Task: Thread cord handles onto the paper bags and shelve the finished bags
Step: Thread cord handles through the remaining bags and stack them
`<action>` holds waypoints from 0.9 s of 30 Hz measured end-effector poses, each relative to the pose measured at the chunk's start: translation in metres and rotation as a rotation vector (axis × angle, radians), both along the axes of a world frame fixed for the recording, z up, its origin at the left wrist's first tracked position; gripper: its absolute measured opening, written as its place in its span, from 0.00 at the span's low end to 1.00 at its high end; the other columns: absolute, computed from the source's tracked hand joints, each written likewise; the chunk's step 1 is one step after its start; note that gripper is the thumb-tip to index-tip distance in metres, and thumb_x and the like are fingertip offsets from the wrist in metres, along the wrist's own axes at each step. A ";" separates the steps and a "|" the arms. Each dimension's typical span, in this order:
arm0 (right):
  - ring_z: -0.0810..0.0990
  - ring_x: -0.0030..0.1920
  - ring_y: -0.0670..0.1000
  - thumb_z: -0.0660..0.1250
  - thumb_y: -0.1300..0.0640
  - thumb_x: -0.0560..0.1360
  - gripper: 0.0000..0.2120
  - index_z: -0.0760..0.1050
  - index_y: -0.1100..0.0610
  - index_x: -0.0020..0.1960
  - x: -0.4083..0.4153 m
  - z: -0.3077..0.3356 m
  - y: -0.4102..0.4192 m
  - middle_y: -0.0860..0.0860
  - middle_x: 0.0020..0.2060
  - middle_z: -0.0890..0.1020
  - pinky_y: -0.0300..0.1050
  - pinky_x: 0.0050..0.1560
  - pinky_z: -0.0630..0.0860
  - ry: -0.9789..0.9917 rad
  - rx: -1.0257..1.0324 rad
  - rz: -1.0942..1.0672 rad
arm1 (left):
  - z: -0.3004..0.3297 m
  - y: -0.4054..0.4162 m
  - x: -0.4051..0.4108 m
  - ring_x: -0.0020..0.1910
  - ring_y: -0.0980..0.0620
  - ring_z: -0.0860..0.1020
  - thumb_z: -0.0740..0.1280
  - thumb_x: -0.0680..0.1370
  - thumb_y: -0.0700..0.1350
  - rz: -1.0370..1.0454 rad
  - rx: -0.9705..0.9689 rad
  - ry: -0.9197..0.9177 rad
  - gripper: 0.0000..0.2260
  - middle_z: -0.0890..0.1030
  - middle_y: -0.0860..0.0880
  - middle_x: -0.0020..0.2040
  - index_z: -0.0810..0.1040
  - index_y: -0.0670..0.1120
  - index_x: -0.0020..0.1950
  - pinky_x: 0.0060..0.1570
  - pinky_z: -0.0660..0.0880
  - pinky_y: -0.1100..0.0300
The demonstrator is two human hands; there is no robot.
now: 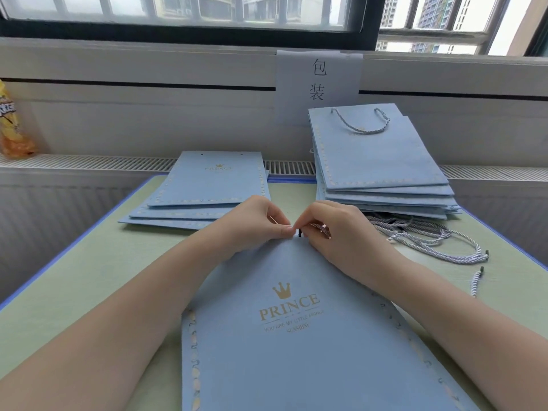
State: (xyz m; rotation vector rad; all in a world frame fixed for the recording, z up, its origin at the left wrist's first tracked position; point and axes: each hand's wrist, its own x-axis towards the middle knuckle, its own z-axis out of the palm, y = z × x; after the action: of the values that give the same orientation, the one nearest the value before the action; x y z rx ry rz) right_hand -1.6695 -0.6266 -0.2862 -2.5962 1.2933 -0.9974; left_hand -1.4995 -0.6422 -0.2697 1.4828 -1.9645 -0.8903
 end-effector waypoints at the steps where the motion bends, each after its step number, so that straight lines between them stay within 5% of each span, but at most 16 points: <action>1: 0.72 0.37 0.46 0.66 0.66 0.74 0.07 0.80 0.57 0.46 0.000 0.000 0.000 0.49 0.39 0.78 0.40 0.40 0.69 0.023 -0.016 -0.004 | 0.002 0.001 0.000 0.35 0.57 0.73 0.71 0.74 0.47 -0.001 0.015 0.010 0.05 0.79 0.51 0.35 0.82 0.48 0.40 0.35 0.67 0.67; 5: 0.74 0.39 0.48 0.68 0.63 0.74 0.06 0.81 0.54 0.44 -0.001 0.002 -0.001 0.47 0.39 0.75 0.39 0.42 0.70 -0.029 0.043 -0.026 | 0.011 0.000 0.006 0.33 0.52 0.73 0.70 0.75 0.46 0.075 0.136 0.014 0.07 0.77 0.47 0.36 0.80 0.47 0.37 0.33 0.67 0.63; 10: 0.73 0.39 0.45 0.69 0.57 0.74 0.03 0.82 0.53 0.44 0.003 0.002 0.003 0.44 0.37 0.74 0.32 0.41 0.67 -0.134 0.179 0.016 | 0.014 -0.004 0.015 0.37 0.43 0.76 0.69 0.74 0.42 0.103 0.295 0.083 0.04 0.80 0.40 0.41 0.79 0.43 0.39 0.44 0.73 0.50; 16: 0.71 0.37 0.40 0.70 0.58 0.73 0.06 0.77 0.50 0.39 0.008 0.004 0.007 0.43 0.36 0.72 0.27 0.41 0.66 -0.250 0.279 -0.012 | 0.015 -0.006 0.019 0.30 0.48 0.75 0.65 0.76 0.38 0.007 0.394 0.222 0.05 0.78 0.43 0.36 0.78 0.42 0.40 0.35 0.73 0.60; 21: 0.69 0.47 0.40 0.71 0.53 0.72 0.08 0.72 0.43 0.40 0.005 0.009 0.006 0.45 0.45 0.71 0.25 0.44 0.63 -0.260 0.385 -0.089 | 0.011 -0.008 0.020 0.31 0.53 0.78 0.63 0.78 0.38 -0.081 0.437 0.347 0.08 0.80 0.47 0.35 0.79 0.43 0.41 0.30 0.75 0.64; 27: 0.71 0.35 0.36 0.72 0.54 0.71 0.04 0.77 0.48 0.42 0.003 0.014 0.011 0.43 0.37 0.70 0.25 0.36 0.66 -0.326 0.410 -0.057 | 0.003 -0.009 0.030 0.33 0.51 0.82 0.58 0.76 0.29 -0.274 0.594 0.427 0.19 0.84 0.44 0.41 0.85 0.47 0.44 0.31 0.79 0.62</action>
State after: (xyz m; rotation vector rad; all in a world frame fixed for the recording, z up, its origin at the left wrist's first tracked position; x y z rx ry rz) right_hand -1.6666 -0.6159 -0.2722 -2.0116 1.3243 -0.9878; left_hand -1.4700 -0.6515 -0.2667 1.1695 -1.6719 -1.8629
